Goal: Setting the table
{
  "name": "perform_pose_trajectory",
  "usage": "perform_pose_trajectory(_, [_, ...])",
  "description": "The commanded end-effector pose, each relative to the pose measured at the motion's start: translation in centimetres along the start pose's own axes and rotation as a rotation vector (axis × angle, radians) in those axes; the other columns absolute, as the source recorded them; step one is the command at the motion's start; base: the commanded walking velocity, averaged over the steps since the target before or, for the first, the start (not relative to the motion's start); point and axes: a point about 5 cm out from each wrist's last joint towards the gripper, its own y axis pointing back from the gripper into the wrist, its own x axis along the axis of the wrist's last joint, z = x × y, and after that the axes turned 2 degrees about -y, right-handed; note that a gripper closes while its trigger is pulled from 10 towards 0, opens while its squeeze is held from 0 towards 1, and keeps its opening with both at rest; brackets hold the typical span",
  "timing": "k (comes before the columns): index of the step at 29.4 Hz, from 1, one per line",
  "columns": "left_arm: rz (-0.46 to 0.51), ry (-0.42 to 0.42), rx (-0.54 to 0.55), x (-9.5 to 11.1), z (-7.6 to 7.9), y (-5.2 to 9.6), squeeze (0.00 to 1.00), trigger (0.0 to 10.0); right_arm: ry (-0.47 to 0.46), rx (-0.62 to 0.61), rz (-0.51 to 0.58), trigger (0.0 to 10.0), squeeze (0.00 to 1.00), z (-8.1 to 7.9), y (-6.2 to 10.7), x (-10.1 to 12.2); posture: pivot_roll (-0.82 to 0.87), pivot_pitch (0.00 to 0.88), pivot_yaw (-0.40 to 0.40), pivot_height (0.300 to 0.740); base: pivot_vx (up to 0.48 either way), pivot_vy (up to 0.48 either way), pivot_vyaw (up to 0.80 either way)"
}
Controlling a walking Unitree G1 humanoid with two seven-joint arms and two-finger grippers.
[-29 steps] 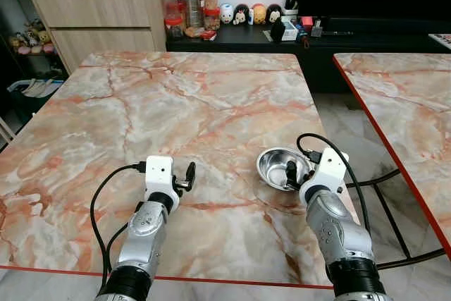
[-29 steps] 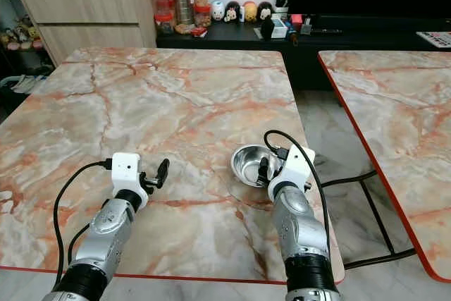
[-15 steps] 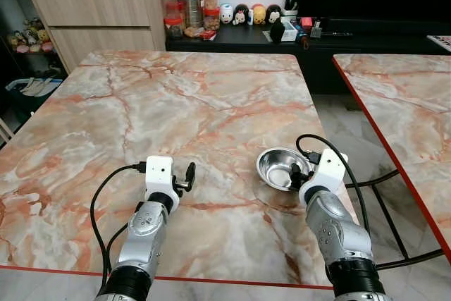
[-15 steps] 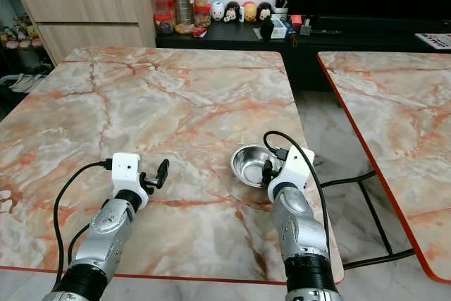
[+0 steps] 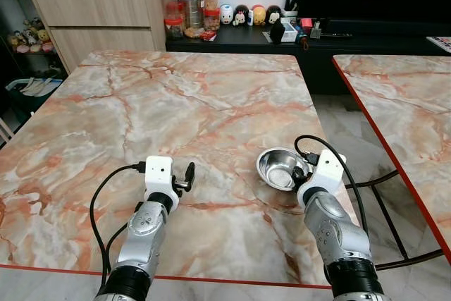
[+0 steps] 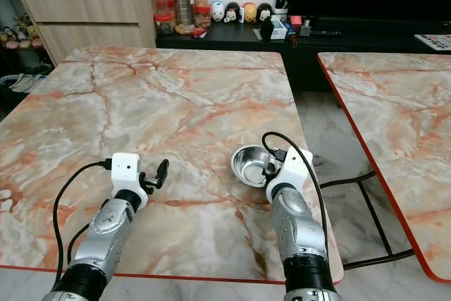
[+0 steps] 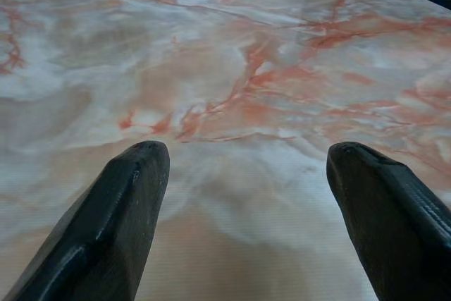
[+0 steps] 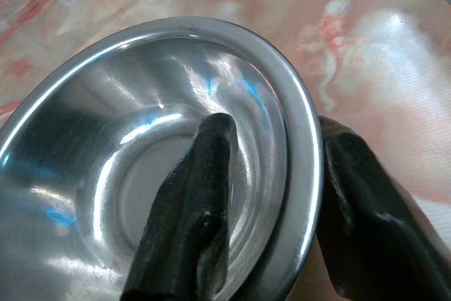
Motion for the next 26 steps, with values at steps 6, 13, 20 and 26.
perform_pose_trajectory(6, [0.016,-0.01,0.0,0.6,-0.1,-0.3,0.0,10.0,0.003,0.023,0.006,0.0,0.0,-0.7,-0.2,0.3,-0.05,0.0,-0.016,0.74,0.0,0.0,0.0])
perform_pose_trajectory(13, [0.016,-0.013,0.001,0.7,-0.1,-0.3,0.0,10.0,-0.01,0.048,0.037,10.0,0.0,-1.2,-0.1,0.7,-0.05,0.0,-0.014,0.74,0.0,0.0,0.0])
perform_pose_trajectory(20, [0.024,-0.019,0.005,0.9,-0.2,-0.4,0.0,10.0,-0.078,0.079,0.142,10.0,0.0,-1.6,0.0,1.9,-0.05,0.0,-0.01,0.74,0.0,0.0,0.0])
perform_pose_trajectory(26, [0.043,-0.016,0.011,1.2,-0.1,-0.6,0.0,10.0,-0.166,0.215,0.355,10.0,0.0,-3.0,1.1,4.9,-0.05,0.0,-0.004,0.74,0.0,0.0,0.0])
